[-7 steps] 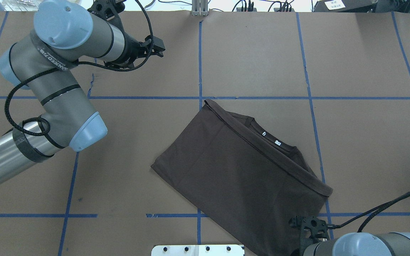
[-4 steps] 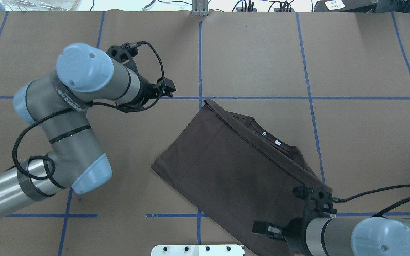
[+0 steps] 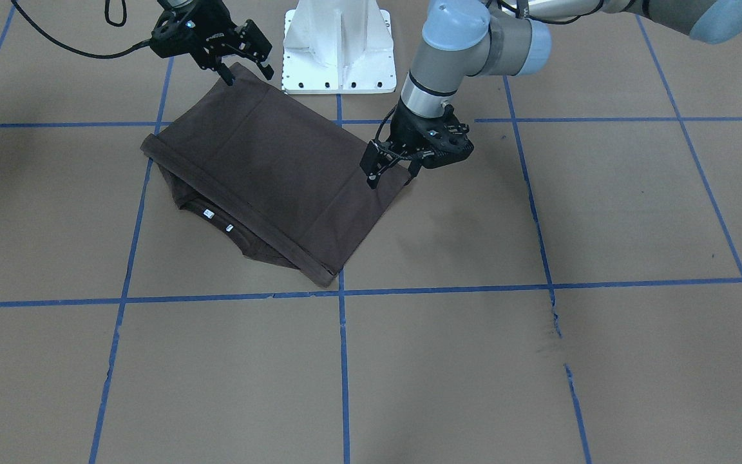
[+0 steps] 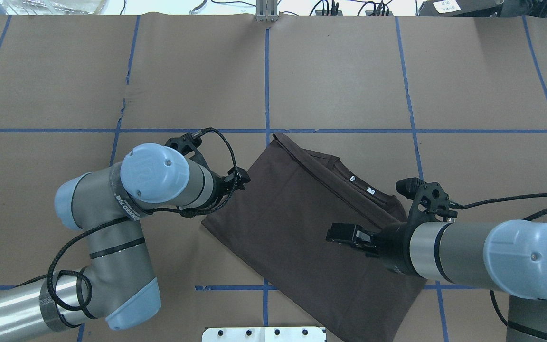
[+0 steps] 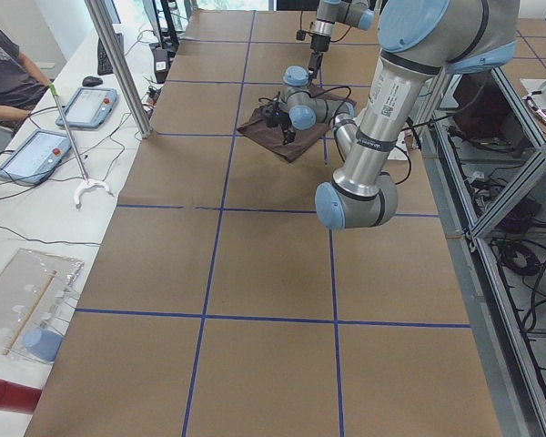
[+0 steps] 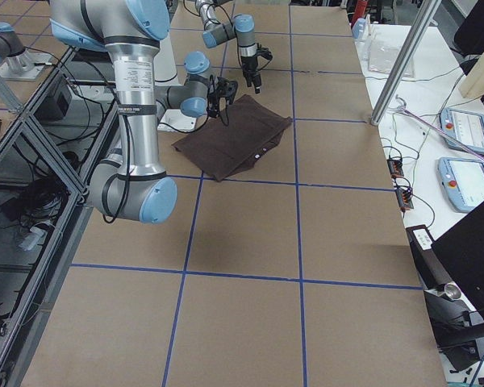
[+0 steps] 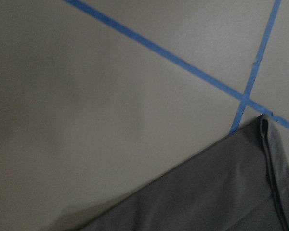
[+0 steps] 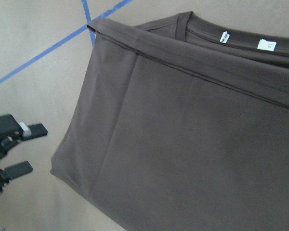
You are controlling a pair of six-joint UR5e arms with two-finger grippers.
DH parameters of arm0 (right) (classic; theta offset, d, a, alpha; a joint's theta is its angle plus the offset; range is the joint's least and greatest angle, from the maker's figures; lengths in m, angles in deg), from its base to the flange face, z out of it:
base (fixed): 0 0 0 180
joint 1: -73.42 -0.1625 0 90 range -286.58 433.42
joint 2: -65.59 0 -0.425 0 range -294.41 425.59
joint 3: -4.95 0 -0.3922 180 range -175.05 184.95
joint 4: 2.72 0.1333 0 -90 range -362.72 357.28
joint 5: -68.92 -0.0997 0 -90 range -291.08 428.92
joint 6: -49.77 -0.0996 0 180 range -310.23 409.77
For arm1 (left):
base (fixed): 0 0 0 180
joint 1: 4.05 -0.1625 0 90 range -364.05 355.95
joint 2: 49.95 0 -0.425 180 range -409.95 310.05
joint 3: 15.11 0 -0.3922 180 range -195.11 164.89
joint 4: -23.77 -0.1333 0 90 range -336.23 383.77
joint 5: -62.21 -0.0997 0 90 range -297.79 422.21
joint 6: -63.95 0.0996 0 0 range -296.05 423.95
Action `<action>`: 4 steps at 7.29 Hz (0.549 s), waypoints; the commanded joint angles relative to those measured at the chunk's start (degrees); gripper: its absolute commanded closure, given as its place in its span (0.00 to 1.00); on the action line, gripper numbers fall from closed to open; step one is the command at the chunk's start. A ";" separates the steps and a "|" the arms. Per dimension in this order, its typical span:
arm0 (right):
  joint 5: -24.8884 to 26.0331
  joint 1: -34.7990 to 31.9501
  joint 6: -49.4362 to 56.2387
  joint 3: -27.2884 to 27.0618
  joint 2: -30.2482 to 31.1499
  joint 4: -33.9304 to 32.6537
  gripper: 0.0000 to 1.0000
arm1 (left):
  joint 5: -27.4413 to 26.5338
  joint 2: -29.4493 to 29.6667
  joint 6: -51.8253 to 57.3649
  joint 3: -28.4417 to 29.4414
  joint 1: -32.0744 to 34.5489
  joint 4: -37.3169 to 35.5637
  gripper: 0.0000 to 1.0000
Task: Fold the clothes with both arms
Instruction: 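Lower the left gripper toward the shirt corner nearest it while the right gripper holds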
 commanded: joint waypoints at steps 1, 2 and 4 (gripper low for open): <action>-0.53 -2.07 0.54 1.71 -3.00 -0.21 0.00 | -2.82 -0.42 -1.62 0.98 -2.18 -2.81 0.08; -0.53 -2.16 0.54 1.81 -3.19 -0.21 0.00 | -3.01 -1.12 -1.71 0.90 -2.36 -4.38 0.09; -0.53 -2.25 0.54 1.81 -3.89 -0.21 0.00 | -3.10 -1.91 -1.80 1.16 -2.80 -4.57 0.11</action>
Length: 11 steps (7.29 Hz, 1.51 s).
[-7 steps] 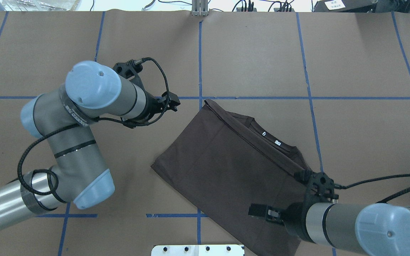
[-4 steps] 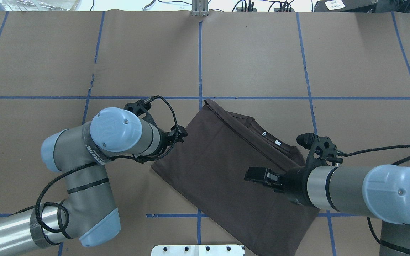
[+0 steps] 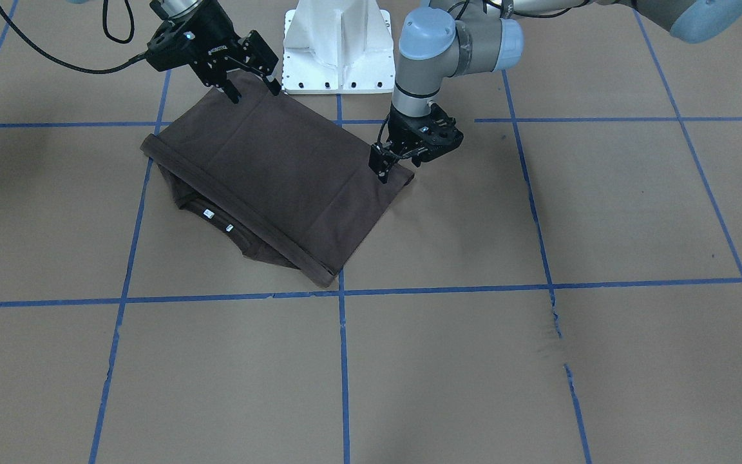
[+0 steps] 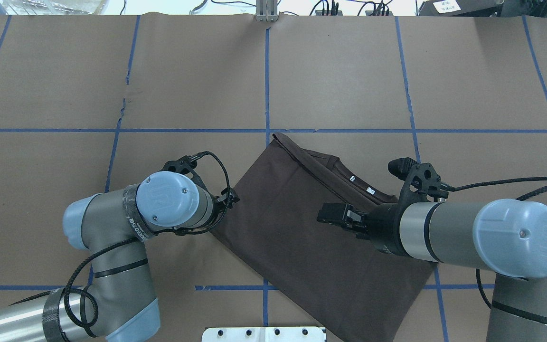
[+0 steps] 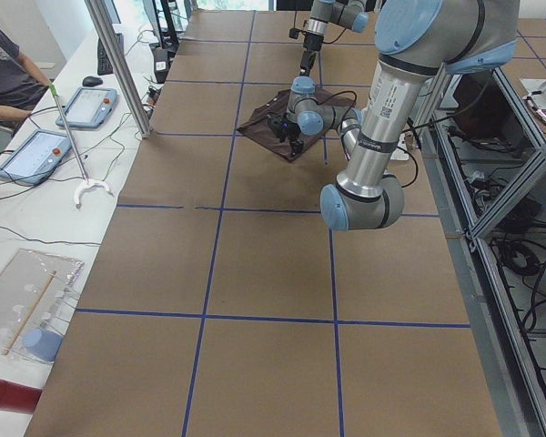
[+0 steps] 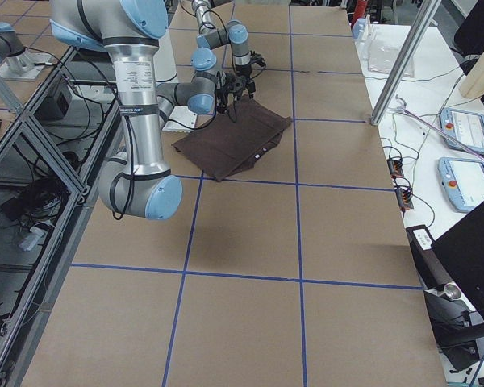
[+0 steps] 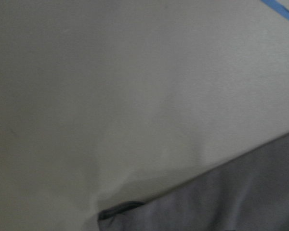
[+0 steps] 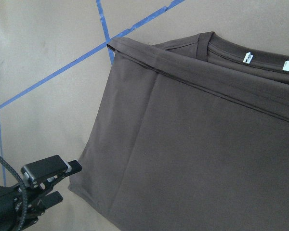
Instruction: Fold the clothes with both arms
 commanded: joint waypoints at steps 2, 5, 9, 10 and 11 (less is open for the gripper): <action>-0.18 -0.28 0.01 0.01 -0.76 -0.09 0.00 | -0.17 -0.88 -0.06 0.93 -0.59 -0.31 0.15; -0.70 -0.64 0.01 -0.08 -0.94 -0.09 0.00 | -0.17 -0.44 -1.63 1.81 -0.68 -0.31 0.39; -1.76 -1.60 0.01 -0.08 -0.94 -0.09 0.00 | 0.09 -0.09 -1.56 1.73 -0.94 -0.40 1.00; -1.76 -1.60 0.01 -0.08 -0.94 -0.09 0.00 | 0.18 -0.09 -1.56 1.55 -0.94 -0.40 1.00; -1.76 -1.60 0.01 -0.08 -0.94 -0.09 0.00 | 0.10 -0.09 -1.56 1.72 -0.16 -0.40 1.00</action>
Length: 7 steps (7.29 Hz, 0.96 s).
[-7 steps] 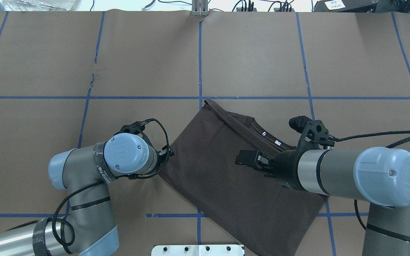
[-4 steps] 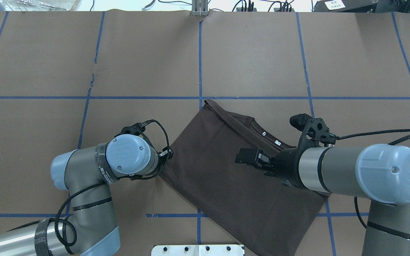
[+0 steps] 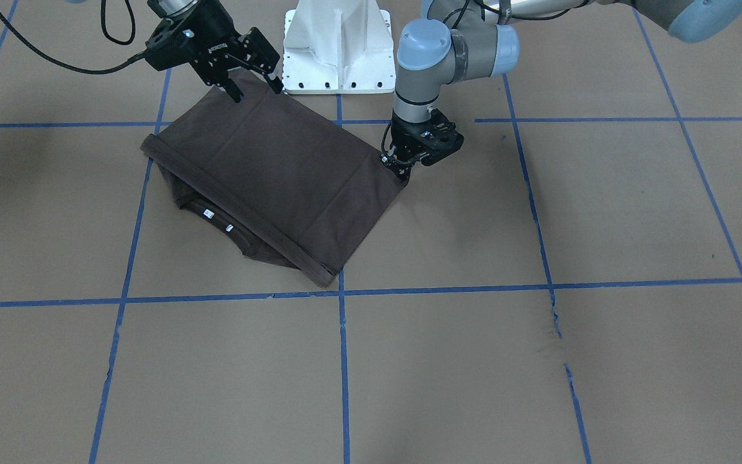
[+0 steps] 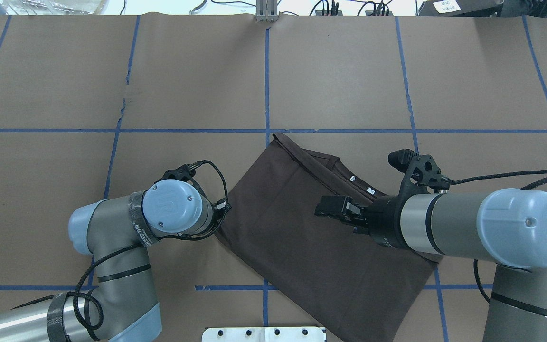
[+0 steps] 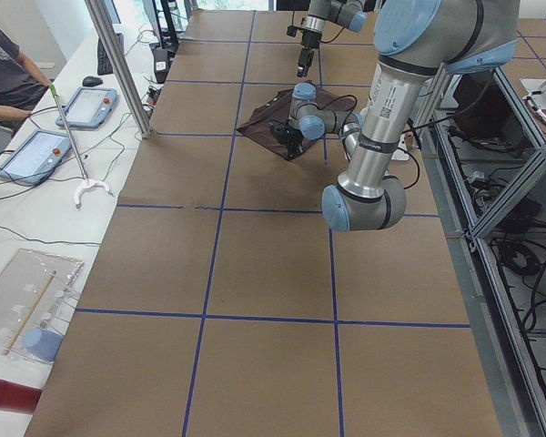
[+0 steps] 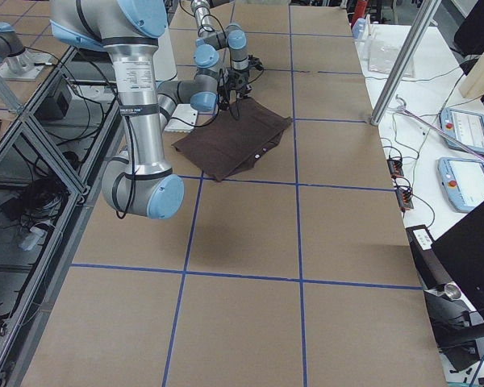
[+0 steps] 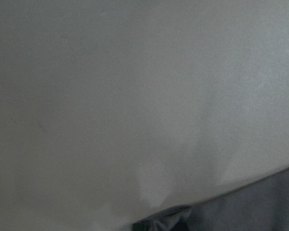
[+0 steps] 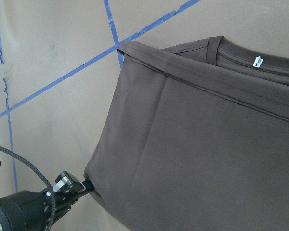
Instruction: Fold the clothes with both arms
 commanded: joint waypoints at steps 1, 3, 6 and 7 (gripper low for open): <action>0.08 -0.03 0.00 0.00 0.09 0.00 0.00 | -0.11 0.11 0.55 0.32 3.66 -0.01 1.00; 0.08 -0.12 0.00 0.00 0.09 0.00 0.00 | -0.89 5.09 7.02 8.88 11.91 0.69 1.00; 0.08 -0.03 0.00 0.18 0.09 0.00 0.00 | -1.87 11.42 16.87 24.17 20.28 10.67 1.00; 0.08 -0.12 0.00 0.18 0.09 0.00 0.00 | -2.30 16.41 18.38 31.54 20.91 15.41 1.00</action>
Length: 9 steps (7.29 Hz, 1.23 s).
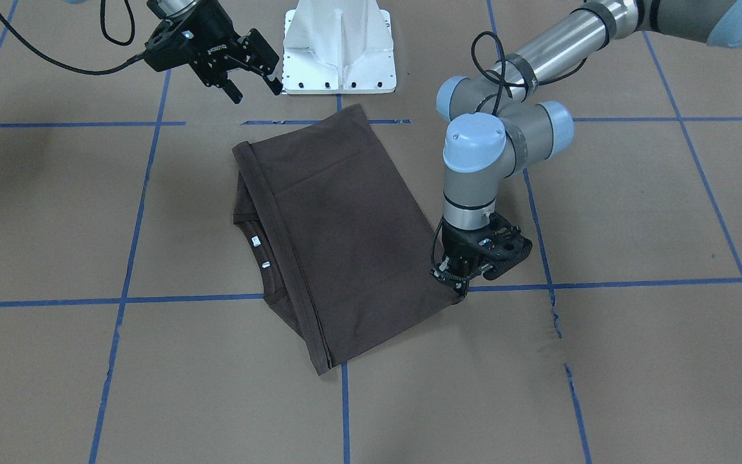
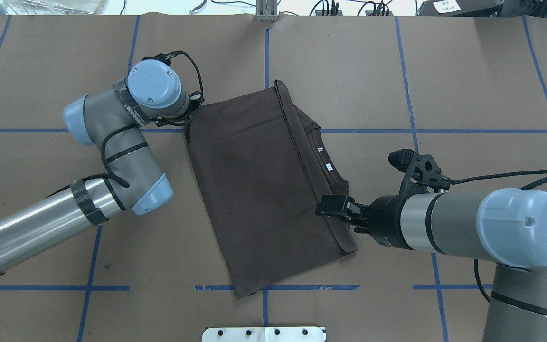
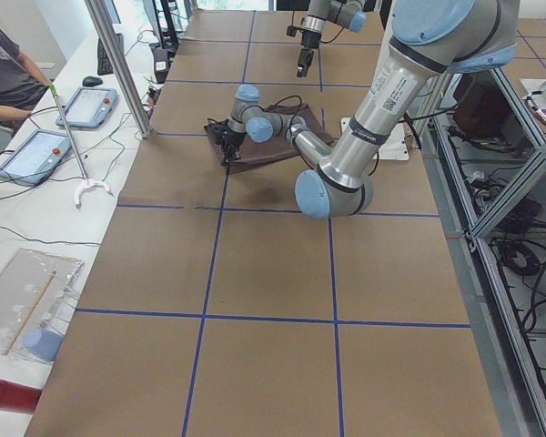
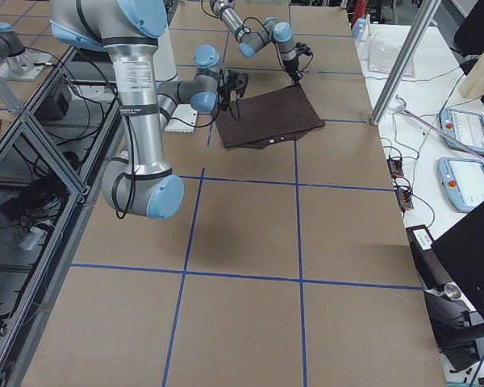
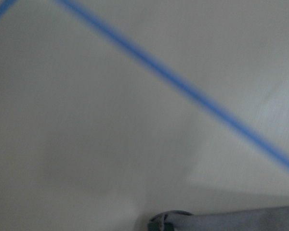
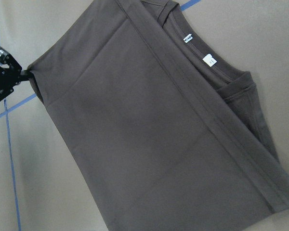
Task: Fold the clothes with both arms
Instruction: 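Swing the left gripper farther away, rotating the shirt, while the right gripper holds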
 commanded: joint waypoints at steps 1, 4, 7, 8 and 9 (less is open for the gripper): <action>0.00 0.03 0.02 0.04 -0.09 0.00 0.00 | -0.80 9.66 3.50 16.50 1.66 12.44 1.00; 0.00 0.03 -0.06 0.04 -0.09 0.00 0.00 | -4.85 12.25 6.67 23.18 1.75 20.07 1.00; 0.00 -0.14 0.02 0.30 0.00 -0.09 0.00 | -6.78 12.17 6.50 23.71 1.84 20.25 0.01; 0.00 0.03 0.02 0.82 -0.09 -0.09 0.00 | -6.52 12.25 5.97 23.36 2.27 20.25 0.00; 0.09 -0.23 0.02 2.13 -0.09 -0.18 0.00 | -5.39 12.25 6.58 22.40 3.32 19.82 0.00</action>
